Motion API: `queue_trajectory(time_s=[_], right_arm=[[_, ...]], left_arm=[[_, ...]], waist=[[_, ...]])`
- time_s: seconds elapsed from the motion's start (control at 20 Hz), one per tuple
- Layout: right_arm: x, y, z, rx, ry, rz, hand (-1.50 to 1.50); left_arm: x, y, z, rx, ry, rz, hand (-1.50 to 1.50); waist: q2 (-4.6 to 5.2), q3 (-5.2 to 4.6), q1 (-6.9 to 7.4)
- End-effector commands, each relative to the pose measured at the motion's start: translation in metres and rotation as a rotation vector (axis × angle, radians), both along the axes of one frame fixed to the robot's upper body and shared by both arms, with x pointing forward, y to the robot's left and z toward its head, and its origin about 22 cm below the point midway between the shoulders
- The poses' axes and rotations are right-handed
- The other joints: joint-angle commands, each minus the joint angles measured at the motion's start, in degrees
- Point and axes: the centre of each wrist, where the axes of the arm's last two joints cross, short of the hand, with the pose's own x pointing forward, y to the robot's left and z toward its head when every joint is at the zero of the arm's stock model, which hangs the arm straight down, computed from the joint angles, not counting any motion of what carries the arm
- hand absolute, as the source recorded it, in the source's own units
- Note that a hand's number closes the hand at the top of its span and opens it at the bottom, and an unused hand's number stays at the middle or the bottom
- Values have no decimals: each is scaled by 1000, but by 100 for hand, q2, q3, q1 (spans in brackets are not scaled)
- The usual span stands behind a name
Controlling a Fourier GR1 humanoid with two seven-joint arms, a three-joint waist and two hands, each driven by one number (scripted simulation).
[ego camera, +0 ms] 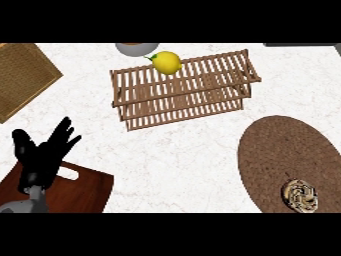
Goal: Pick the lemon from the placemat and place it in the tiered shelf
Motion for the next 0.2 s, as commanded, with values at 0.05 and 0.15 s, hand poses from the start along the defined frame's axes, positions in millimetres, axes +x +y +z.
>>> queue_trajectory(time_s=[0.05, 0.15], right_arm=[[-20, -55, -7, 1, 4, 49, -150], [-19, -80, 7, 6, -6, 50, -150]], left_arm=[[-8, 4, -18, -15, 52, 6, 0], [4, 0, -12, -10, 77, -10, 0]], waist=[[31, -36, -4], [56, -37, 29]])
